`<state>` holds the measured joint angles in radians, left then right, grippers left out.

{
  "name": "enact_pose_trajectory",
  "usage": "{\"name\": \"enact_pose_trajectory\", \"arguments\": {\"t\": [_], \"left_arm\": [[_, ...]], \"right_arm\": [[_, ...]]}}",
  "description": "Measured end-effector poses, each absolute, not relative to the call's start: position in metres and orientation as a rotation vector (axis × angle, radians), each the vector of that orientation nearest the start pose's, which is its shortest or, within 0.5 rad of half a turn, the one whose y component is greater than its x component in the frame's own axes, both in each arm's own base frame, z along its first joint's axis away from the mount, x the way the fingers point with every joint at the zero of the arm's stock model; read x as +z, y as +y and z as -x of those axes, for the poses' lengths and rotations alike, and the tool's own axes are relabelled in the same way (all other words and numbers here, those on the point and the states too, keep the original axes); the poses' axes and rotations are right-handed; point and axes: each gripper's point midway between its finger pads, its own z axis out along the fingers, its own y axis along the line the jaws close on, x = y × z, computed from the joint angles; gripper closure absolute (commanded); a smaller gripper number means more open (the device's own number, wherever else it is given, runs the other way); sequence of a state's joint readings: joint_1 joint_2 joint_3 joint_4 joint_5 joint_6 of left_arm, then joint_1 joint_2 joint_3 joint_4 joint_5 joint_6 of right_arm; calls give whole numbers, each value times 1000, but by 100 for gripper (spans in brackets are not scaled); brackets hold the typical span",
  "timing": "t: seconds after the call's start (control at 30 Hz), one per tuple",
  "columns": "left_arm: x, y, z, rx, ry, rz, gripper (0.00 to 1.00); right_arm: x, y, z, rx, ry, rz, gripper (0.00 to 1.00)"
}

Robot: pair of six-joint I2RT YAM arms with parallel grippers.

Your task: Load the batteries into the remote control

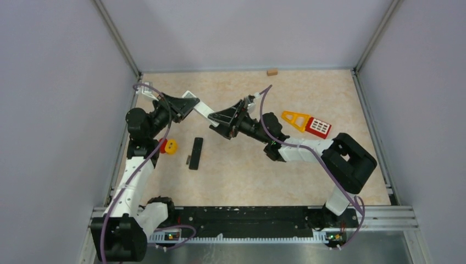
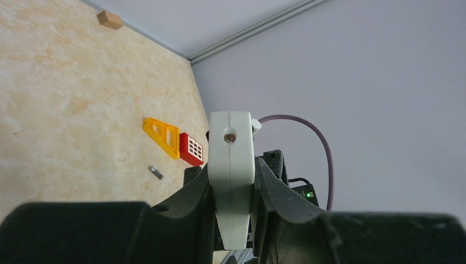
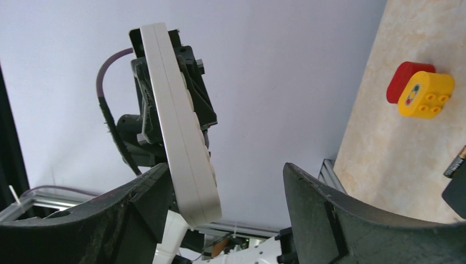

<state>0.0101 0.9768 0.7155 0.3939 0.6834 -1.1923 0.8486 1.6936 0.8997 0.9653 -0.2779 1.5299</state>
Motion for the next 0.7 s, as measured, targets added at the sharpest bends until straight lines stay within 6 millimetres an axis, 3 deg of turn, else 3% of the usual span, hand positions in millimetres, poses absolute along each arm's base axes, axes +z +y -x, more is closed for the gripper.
{"name": "enact_pose_trajectory", "arguments": {"t": [0.13, 0.37, 0.7], "left_arm": [[337, -138, -310, -1432, 1599, 357, 100], [346, -137, -306, -1441, 1559, 356, 100], [354, -136, -301, -1474, 1537, 403, 100]], "right_arm": [[292, 428, -263, 2079, 1720, -317, 17], [326, 436, -269, 2123, 1644, -274, 48], [326, 438, -269, 2108, 1645, -244, 84]]}}
